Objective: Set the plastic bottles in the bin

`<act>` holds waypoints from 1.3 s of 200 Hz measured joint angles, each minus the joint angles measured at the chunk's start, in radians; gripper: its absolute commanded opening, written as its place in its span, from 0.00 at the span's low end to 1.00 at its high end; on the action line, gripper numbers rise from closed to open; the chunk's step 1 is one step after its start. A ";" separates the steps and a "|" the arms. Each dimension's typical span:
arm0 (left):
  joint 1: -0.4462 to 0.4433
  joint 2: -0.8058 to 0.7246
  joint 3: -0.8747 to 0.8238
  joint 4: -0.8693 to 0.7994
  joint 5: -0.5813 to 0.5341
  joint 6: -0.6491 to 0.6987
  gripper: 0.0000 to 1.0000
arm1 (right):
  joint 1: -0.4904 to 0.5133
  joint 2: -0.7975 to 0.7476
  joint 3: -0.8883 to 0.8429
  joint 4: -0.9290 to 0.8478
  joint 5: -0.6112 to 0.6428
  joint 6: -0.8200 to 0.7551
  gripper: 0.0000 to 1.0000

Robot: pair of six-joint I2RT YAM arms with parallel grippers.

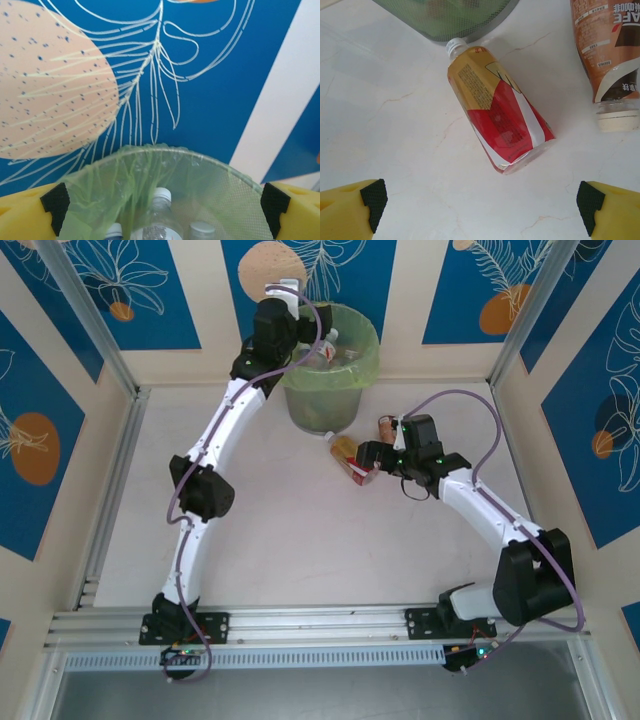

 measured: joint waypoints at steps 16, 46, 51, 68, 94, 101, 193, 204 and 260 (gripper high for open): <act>0.000 -0.002 0.001 -0.027 0.031 -0.011 1.00 | 0.002 0.030 0.017 -0.008 -0.001 -0.021 1.00; 0.000 -0.032 -0.031 -0.076 0.095 -0.046 1.00 | 0.007 0.104 0.076 -0.027 -0.004 -0.100 1.00; 0.000 -0.050 -0.057 -0.077 0.108 -0.053 1.00 | 0.010 0.121 0.092 -0.032 -0.004 -0.119 1.00; 0.000 -0.161 -0.238 -0.035 0.147 -0.086 1.00 | 0.015 0.188 0.163 -0.070 -0.003 -0.190 0.99; 0.000 -0.348 -0.531 0.080 0.190 -0.132 1.00 | 0.027 0.297 0.280 -0.126 -0.003 -0.298 1.00; 0.000 -0.383 -0.578 0.100 0.194 -0.142 1.00 | 0.030 0.322 0.305 -0.140 -0.003 -0.323 1.00; 0.000 -0.840 -1.381 0.438 0.235 -0.304 1.00 | 0.080 0.592 0.564 -0.312 0.039 -0.520 1.00; 0.000 -0.879 -1.448 0.455 0.235 -0.304 1.00 | 0.086 0.613 0.588 -0.329 0.057 -0.534 1.00; 0.000 -1.043 -1.615 0.465 0.177 -0.286 1.00 | 0.098 0.716 0.700 -0.420 0.106 -0.563 0.99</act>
